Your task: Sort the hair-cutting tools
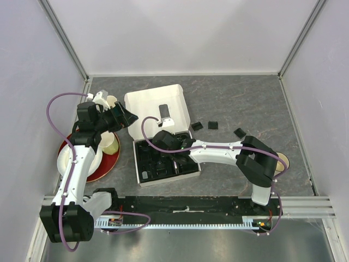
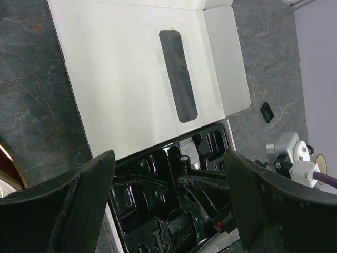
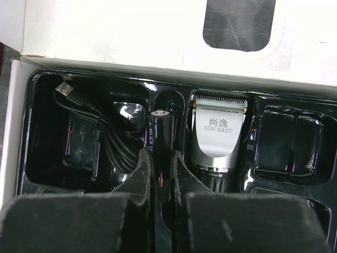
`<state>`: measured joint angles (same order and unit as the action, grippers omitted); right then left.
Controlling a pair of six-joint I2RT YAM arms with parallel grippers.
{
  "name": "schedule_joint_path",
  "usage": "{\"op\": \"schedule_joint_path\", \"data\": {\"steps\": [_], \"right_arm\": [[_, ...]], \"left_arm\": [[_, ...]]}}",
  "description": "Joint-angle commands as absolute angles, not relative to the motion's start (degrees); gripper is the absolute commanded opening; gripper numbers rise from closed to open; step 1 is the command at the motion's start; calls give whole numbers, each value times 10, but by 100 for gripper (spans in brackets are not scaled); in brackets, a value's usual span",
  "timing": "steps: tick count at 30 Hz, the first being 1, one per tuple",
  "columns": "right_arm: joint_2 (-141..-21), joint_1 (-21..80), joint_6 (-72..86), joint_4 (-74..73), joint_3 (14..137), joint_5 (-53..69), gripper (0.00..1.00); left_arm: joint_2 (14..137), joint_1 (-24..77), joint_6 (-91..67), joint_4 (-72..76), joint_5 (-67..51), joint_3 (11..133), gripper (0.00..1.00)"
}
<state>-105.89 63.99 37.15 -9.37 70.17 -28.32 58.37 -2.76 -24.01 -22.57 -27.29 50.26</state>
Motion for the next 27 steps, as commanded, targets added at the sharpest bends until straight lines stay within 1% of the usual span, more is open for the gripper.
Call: {"op": "schedule_joint_path", "data": {"steps": [1, 5, 6, 10, 17, 24, 25, 27], "right_arm": [[-1064, 642, 385, -105, 726, -287, 9], [-1066, 642, 388, -108, 727, -275, 16], [-1065, 642, 388, -108, 727, -274, 20], [-1068, 642, 389, -107, 731, -277, 24], [-1065, 642, 386, -110, 736, -278, 36], [-1068, 642, 385, -110, 743, -278, 37], [-1069, 642, 385, -110, 742, -279, 36], [-1069, 642, 386, -111, 743, -279, 31]], "left_arm": [[578, -29, -234, -210, -285, 504, 90], [577, -28, -234, -210, -285, 503, 90], [577, -28, -234, -209, -286, 504, 90], [576, -29, -233, -209, -285, 503, 90], [576, -27, -233, -210, -285, 504, 90], [575, -29, -233, -210, -285, 504, 90], [575, -29, -233, -210, -285, 504, 90], [575, -29, -233, -209, -285, 503, 90]]}}
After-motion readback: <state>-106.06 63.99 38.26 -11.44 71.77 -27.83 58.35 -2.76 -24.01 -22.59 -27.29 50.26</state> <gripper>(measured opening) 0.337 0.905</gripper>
